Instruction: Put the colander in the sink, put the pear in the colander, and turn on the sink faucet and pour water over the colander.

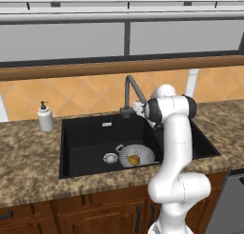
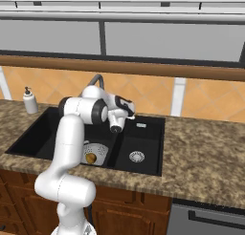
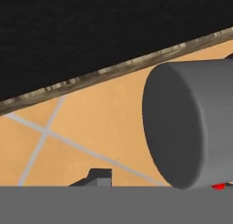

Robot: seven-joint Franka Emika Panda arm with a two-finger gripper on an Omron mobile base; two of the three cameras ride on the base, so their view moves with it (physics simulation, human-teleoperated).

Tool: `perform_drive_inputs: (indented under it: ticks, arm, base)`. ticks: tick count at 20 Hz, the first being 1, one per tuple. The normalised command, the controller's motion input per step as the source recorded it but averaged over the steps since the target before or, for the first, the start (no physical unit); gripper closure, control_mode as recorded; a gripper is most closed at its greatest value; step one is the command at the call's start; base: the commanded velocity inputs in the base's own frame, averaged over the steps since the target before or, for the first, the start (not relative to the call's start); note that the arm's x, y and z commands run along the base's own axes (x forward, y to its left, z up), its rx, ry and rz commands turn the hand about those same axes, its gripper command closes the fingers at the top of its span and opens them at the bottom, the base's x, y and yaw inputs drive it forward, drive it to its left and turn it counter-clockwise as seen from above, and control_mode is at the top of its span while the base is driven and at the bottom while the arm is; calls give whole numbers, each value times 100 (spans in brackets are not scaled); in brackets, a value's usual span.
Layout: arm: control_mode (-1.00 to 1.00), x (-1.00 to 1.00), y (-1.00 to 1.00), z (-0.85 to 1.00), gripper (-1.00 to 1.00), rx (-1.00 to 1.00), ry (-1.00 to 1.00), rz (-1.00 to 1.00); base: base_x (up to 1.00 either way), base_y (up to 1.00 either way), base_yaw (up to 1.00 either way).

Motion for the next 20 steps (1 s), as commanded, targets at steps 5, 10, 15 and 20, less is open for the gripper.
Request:
perform_drive_inputs:
  ticks: [5,10,15,20]
  arm:
    - [-100,18,-100,0,100,27,0,-6]
    - [-100,8,-100,3,100,35,0,-2]
    - [-100,-48,-100,82,100,47,-15,2]
    - [-100,-98,-100,69,100,52,-19,5]
  base:
    - [0,0,0]
    - [0,0,0]
    - [0,0,0]
    - [0,0,0]
